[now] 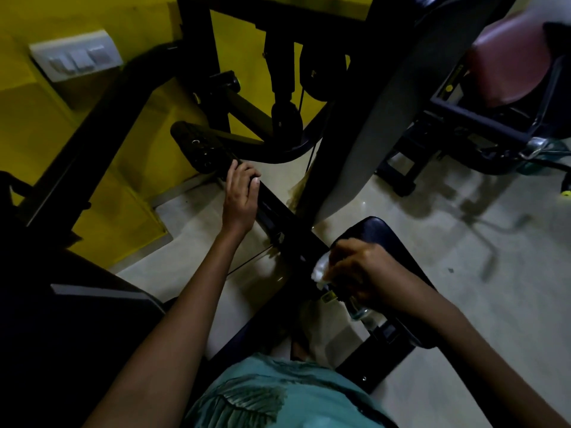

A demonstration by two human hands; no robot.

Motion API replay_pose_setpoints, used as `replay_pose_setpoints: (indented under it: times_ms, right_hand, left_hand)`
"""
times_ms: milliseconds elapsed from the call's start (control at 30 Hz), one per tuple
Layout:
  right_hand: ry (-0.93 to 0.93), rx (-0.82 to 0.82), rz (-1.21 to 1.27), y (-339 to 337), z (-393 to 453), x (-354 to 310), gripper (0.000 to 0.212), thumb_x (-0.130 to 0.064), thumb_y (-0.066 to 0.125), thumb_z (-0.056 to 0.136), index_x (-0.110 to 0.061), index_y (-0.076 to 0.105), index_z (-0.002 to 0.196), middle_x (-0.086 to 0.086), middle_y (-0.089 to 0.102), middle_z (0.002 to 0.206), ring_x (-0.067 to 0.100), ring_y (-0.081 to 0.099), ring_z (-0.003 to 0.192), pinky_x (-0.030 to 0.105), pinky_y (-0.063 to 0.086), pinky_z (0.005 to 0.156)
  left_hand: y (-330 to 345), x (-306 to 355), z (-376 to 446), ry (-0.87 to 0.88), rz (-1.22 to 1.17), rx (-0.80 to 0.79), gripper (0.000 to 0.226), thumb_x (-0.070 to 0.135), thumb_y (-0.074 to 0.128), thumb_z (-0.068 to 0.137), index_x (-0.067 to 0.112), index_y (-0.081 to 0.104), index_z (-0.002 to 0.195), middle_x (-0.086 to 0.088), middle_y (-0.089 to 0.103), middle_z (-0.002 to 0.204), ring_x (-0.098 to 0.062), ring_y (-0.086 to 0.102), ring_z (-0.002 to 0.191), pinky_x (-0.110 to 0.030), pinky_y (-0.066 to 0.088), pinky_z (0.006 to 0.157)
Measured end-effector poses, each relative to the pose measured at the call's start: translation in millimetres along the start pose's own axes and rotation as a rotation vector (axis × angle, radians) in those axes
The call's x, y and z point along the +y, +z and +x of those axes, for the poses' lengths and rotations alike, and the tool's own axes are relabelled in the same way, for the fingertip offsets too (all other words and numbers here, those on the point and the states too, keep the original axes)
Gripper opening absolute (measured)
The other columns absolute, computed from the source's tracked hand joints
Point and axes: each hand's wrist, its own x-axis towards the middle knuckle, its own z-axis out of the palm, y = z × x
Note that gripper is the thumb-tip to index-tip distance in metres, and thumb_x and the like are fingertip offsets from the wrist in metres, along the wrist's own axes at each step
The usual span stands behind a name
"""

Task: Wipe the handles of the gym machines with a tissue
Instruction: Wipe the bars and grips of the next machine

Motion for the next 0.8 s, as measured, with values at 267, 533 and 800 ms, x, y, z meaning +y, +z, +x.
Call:
replay_pose_setpoints:
  times_ms: [267, 533, 800]
  right_hand:
    - [0.021, 0.115, 0.026, -2, -5, -3, 0.015, -0.016, 0.069, 0.072, -0.017, 0.076, 0.085, 0.001, 0.064, 0.084, 0.005, 0.060, 0.068, 0.001, 0.040, 0.060]
    - [0.011, 0.070, 0.091, -19, -30, 14, 0.016, -0.029, 0.068, 0.070, -0.021, 0.077, 0.080, -0.013, 0.063, 0.076, 0.002, 0.061, 0.069, 0.002, 0.041, 0.058]
    - [-0.075, 0.126, 0.161, -2, -37, 17, 0.019, -0.035, 0.065, 0.077, -0.020, 0.076, 0.083, -0.007, 0.066, 0.085, -0.002, 0.061, 0.076, 0.005, 0.043, 0.066]
  left_hand:
    - [1, -2, 0, -0.005, -0.023, 0.022, 0.052, 0.042, 0.027, 0.093, 0.002, 0.058, 0.108, -0.010, 0.050, 0.131, -0.009, 0.017, 0.137, -0.030, 0.024, 0.108]
    - [-1, 5, 0, 0.001, 0.012, 0.010, 0.057, 0.044, 0.025, 0.092, 0.001, 0.059, 0.109, -0.013, 0.050, 0.131, -0.025, 0.020, 0.142, -0.026, 0.017, 0.108]
    - [-15, 38, -15, -0.038, 0.205, -0.095, 0.044, 0.039, 0.035, 0.095, 0.010, 0.051, 0.125, -0.006, 0.043, 0.142, -0.019, 0.021, 0.143, -0.047, 0.004, 0.115]
